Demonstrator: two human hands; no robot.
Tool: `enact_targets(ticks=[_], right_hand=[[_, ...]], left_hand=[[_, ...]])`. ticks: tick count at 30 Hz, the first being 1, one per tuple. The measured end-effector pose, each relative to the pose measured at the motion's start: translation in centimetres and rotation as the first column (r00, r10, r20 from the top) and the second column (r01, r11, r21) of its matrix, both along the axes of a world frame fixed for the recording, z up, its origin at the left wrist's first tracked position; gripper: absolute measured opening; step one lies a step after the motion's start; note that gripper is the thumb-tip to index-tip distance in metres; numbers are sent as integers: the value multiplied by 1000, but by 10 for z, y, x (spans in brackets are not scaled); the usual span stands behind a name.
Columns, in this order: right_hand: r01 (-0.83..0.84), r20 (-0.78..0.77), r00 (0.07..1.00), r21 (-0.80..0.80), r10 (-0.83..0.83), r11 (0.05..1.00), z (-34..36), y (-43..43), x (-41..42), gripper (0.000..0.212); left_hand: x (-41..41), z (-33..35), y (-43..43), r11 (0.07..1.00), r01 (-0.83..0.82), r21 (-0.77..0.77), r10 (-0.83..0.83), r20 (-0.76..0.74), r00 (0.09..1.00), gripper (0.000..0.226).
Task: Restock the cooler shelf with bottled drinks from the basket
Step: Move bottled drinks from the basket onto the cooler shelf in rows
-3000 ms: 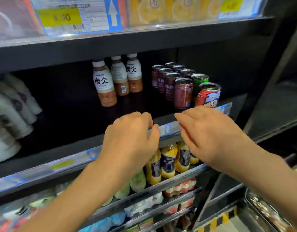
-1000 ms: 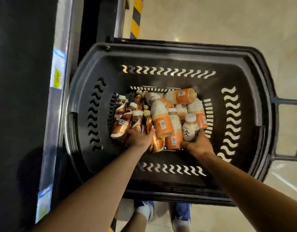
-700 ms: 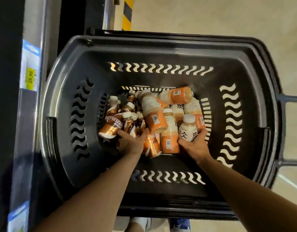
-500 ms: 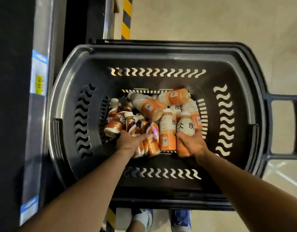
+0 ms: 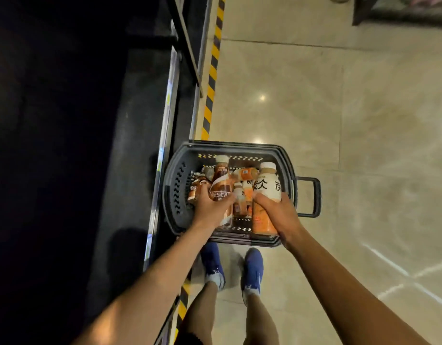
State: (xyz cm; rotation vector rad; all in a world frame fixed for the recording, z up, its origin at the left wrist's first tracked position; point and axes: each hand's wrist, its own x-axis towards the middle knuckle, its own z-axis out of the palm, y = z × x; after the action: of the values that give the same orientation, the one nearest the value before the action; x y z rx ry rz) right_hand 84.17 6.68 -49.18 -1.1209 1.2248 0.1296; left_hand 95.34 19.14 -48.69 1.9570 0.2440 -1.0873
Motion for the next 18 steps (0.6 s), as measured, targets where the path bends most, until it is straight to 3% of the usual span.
enact_targets(ticks=[3, 9, 14, 18], right_hand=[[-6, 88, 996, -122, 17, 992, 105, 0, 5, 40], [-16, 238, 966, -319, 97, 948, 274, 10, 0, 43], [-100, 330, 910, -411, 251, 906, 360, 31, -16, 52], [-225, 405, 807, -462, 430, 858, 406, 50, -19, 51]], left_hand=[[-8, 112, 3, 988, -78, -133, 83, 30, 996, 41], [-28, 288, 27, 935, -177, -308, 224, 123, 967, 42], [-54, 377, 61, 877, -280, -391, 382, 211, 900, 38], [-78, 424, 82, 792, -369, -487, 530, 246, 812, 37]])
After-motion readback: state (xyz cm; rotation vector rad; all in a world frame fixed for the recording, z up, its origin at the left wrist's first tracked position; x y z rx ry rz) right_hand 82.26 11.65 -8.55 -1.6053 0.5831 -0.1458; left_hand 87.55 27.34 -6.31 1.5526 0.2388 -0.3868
